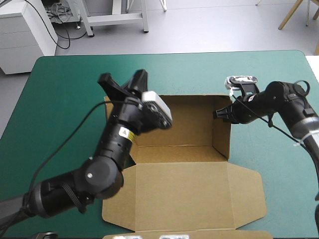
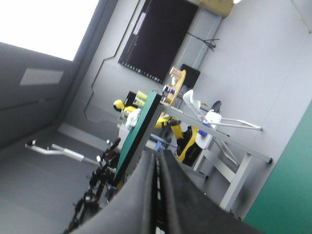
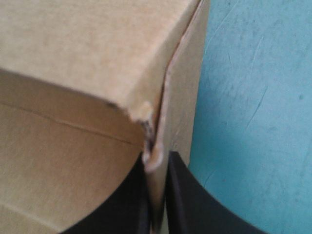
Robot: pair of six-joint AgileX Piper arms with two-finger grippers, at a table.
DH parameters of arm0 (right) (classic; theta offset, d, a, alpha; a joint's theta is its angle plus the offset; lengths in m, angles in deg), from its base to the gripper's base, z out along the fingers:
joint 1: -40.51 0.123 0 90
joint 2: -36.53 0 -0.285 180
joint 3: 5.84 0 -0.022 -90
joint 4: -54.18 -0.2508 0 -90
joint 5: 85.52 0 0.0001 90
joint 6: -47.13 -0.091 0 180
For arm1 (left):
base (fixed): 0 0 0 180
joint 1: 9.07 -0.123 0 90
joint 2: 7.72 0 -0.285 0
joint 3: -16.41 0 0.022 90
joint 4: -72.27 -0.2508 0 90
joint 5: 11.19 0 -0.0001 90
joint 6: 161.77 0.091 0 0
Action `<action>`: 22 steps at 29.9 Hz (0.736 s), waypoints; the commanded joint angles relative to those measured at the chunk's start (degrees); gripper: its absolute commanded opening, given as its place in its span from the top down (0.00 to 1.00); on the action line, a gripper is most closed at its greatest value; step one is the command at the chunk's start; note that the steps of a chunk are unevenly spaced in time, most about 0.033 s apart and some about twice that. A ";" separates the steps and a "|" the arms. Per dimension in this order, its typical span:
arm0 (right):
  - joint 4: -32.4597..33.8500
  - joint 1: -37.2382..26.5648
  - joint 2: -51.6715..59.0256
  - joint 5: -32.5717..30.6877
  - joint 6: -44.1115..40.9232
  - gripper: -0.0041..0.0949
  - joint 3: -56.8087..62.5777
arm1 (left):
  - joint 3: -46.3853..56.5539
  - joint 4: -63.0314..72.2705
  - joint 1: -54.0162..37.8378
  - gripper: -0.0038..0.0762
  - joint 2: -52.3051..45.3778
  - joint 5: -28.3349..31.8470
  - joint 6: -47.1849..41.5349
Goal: Fold the box
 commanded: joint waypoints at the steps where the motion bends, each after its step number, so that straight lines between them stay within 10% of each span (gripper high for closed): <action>1: -0.79 0.09 -4.07 2.10 0.02 0.96 -5.42 | -6.04 4.01 -8.17 0.96 -2.46 3.61 -0.24; 8: 1.11 0.09 -13.36 1.32 0.02 0.94 -13.07 | -10.91 34.69 -31.31 0.96 -2.46 6.73 7.54; 17: 1.12 0.09 -16.29 3.17 0.26 0.45 -15.06 | -10.91 70.75 -56.61 0.96 -2.46 6.60 24.02; 22: 1.67 0.09 -16.08 -4.33 1.11 0.42 -20.29 | -10.91 87.82 -68.06 0.96 -2.46 5.75 32.83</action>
